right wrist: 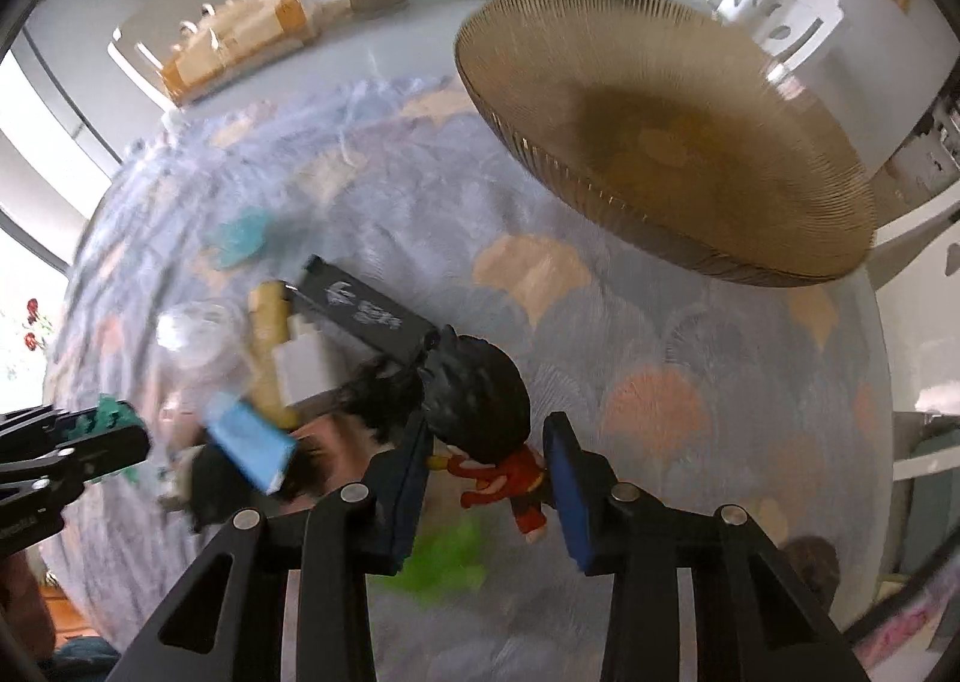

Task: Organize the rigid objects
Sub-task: 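Carry both figures over the brown glass bowl and open both tools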

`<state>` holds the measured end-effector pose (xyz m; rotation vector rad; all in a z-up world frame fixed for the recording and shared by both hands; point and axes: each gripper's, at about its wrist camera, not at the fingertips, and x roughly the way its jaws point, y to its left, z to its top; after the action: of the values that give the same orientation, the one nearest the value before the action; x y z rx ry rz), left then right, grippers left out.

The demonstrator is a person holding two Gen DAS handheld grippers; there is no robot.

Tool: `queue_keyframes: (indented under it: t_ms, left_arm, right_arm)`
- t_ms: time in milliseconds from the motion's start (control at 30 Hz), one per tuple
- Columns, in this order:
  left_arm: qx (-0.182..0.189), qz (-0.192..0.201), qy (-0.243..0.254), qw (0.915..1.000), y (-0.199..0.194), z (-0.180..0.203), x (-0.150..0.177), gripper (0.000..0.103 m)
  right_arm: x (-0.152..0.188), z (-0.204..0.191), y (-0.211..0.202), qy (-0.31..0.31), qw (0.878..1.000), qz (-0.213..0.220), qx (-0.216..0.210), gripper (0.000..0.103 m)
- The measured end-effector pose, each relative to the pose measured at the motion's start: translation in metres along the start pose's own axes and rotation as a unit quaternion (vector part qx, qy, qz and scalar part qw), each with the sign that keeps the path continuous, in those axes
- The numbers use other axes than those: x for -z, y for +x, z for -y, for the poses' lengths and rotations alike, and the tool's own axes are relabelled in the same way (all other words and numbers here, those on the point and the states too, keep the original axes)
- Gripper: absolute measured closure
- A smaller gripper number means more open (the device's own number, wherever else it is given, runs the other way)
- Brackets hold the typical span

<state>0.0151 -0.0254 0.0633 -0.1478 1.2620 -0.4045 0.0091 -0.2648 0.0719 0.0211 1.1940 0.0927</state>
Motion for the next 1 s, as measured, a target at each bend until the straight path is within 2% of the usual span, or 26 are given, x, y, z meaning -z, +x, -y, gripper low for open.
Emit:
queue_keyframes:
  t_ms: [100,200,300,367,433,533,700,800,867,900,1000]
  left_arm:
    - [0.005,0.03,0.031,0.999,-0.023,0.017,-0.015,0.077]
    - [0.021,0.069,0.078,0.9944,-0.047,0.046,-0.044,0.077]
    - [0.045,0.107,0.123,0.9855,-0.06,0.087,-0.085,0.077]
    - [0.075,0.118,0.142,0.9799,-0.057,0.113,-0.113,0.077]
    - [0.087,0.114,0.156,0.9772,-0.039,0.136,-0.14,0.077]
    - [0.091,0.078,0.16,0.9798,0.006,0.155,-0.166,0.077]
    - [0.079,0.044,0.168,0.9816,0.056,0.165,-0.184,0.076]
    - [0.067,0.027,0.172,0.9824,0.066,0.165,-0.189,0.066]
    - [0.062,0.026,0.173,0.9827,0.063,0.157,-0.188,0.062]
    - [0.058,0.03,0.17,0.9832,0.058,0.153,-0.188,0.061]
    - [0.06,0.043,0.141,0.9873,0.036,0.122,-0.186,0.044]
  right_arm:
    - [-0.007,0.004,-0.043,0.02,0.999,0.043,-0.022,0.066]
    - [-0.027,0.014,-0.081,0.046,0.994,0.092,-0.022,0.066]
    - [-0.054,0.039,-0.107,0.09,0.987,0.131,-0.007,0.066]
    - [-0.067,0.059,-0.111,0.119,0.983,0.141,0.012,0.066]
    - [-0.08,0.073,-0.097,0.148,0.98,0.128,0.029,0.066]
    - [-0.096,0.097,-0.057,0.19,0.978,0.078,0.026,0.066]
    - [-0.101,0.111,-0.019,0.19,0.98,0.034,0.042,0.066]
    - [-0.106,0.12,-0.012,0.189,0.981,0.028,0.042,0.066]
    - [-0.103,0.122,-0.012,0.193,0.98,0.025,0.044,0.062]
    - [-0.103,0.123,-0.015,0.195,0.979,0.029,0.043,0.056]
    - [-0.093,0.121,-0.033,0.193,0.979,0.053,0.038,0.041]
